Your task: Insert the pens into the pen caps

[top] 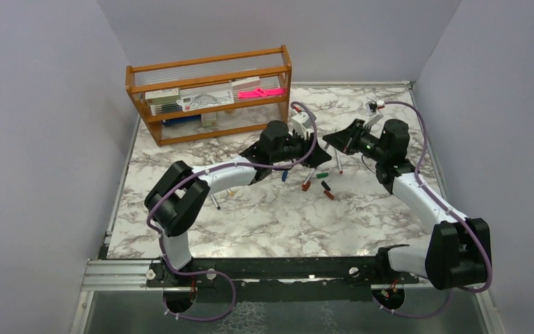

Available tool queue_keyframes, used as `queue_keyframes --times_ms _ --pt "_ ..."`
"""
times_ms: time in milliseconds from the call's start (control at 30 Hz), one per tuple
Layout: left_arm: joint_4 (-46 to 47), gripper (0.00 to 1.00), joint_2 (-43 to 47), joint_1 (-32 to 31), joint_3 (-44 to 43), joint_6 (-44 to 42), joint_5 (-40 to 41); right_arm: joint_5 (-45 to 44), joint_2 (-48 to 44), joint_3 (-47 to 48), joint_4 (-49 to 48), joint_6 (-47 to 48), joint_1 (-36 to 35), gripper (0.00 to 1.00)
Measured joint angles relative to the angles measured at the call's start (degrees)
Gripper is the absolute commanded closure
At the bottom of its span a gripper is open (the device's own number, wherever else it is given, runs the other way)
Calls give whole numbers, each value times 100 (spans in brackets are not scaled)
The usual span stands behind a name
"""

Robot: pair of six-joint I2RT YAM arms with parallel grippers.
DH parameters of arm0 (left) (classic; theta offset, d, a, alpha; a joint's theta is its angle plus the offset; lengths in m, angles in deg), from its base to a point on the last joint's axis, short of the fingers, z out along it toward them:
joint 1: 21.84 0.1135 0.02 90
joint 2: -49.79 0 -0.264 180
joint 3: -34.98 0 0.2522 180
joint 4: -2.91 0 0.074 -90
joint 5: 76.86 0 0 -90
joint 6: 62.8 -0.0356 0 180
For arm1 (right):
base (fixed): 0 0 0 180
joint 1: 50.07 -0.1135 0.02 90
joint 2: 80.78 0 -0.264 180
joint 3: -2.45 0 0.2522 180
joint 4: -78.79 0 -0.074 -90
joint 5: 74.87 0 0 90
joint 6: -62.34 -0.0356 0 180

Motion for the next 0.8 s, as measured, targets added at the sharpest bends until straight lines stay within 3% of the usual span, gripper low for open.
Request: queue_keyframes --times_ms 133,233,300,333,400,467,567,667,800 --pt "22 77 -52 0 -4 24 -61 101 0 0 -160 -142 0 99" --pt "28 100 -85 0 -7 55 -103 138 0 -7 -227 -227 0 99" --pt "55 100 -107 0 -7 74 -166 138 0 -35 -254 -260 0 99" --pt "59 100 -107 0 -7 61 -168 153 0 -50 -258 -273 0 94" --pt "55 100 -107 -11 -7 52 -164 164 0 -55 -251 -280 2 66" --pt "63 100 -107 -11 -4 50 -140 144 -9 -52 -212 -251 2 51" --pt "114 100 -85 33 48 61 -31 -146 -55 -52 57 -105 -2 49" --pt "153 100 17 247 299 175 -9 -485 -114 13 511 221 -7 53" --pt "138 100 284 879 828 391 98 -1027 -74 216 1370 717 -2 55"
